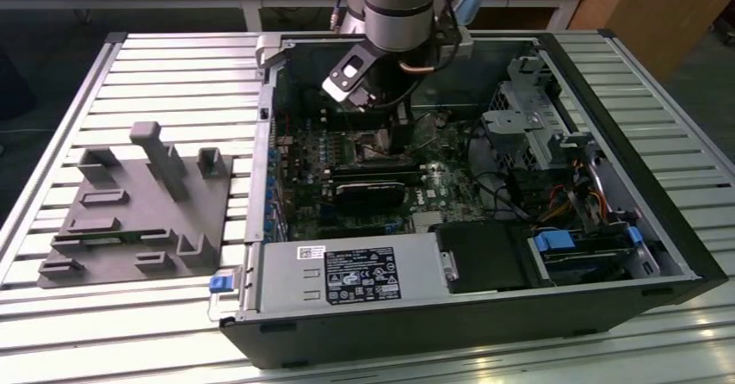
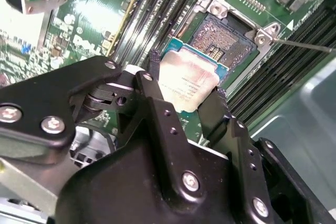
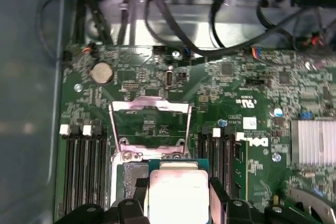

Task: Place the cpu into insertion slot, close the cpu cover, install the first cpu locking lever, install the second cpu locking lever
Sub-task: 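Place the cpu into insertion slot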

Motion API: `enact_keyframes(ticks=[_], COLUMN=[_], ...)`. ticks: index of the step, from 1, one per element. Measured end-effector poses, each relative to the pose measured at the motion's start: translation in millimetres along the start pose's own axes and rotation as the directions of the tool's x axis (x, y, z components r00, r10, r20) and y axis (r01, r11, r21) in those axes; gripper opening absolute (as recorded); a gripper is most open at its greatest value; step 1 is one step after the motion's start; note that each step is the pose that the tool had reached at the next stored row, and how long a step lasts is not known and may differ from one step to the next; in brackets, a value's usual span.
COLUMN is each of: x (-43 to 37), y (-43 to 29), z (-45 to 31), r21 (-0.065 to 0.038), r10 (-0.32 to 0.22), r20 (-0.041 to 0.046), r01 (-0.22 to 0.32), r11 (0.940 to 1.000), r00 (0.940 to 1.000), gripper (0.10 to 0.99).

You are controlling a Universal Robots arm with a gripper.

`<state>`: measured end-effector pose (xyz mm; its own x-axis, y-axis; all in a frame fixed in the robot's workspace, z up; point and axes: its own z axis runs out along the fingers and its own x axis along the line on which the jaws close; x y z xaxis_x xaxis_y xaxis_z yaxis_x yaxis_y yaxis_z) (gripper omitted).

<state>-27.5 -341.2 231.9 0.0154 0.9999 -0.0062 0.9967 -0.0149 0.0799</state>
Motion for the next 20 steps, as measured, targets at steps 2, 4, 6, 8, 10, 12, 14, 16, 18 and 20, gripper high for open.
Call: enact_keyframes(ticks=[2,4,6,8,10,12,14,16,18,20], x=[1.3,3.4,5.2,6.7,8.2,9.7,11.0,12.2,12.8,13.3], y=[-0.1,-0.1,-0.2,-0.3,-0.7,-1.4,-2.3,-2.9,-3.8,-5.1], z=[0.5,1.1,1.8,2.6,4.1,6.1,7.9,9.3,10.5,11.1], r21=[0.0,0.0,0.0,0.0,0.0,0.0,-0.001,-0.001,-0.001,-0.001], r10=[0.01,0.011,0.011,0.011,0.01,0.004,-0.007,-0.02,-0.025,-0.025], r20=[0.0008,0.0006,-0.0002,-0.0008,-0.0011,-0.0014,-0.0021,-0.0033,-0.0043,-0.0041], r01=[-0.01,-0.011,-0.011,-0.011,-0.01,-0.004,0.007,0.02,0.025,0.025], r11=[0.9999,0.9999,0.9999,0.9999,1.0,1.0,1.0,0.9998,0.9997,0.9997], r00=[0.9999,0.9999,0.9999,0.9999,1.0,1.0,1.0,0.9998,0.9997,0.9997], gripper=[0.541,0.541,0.541,0.541,0.541,0.541,0.541,0.541,0.541,0.541])
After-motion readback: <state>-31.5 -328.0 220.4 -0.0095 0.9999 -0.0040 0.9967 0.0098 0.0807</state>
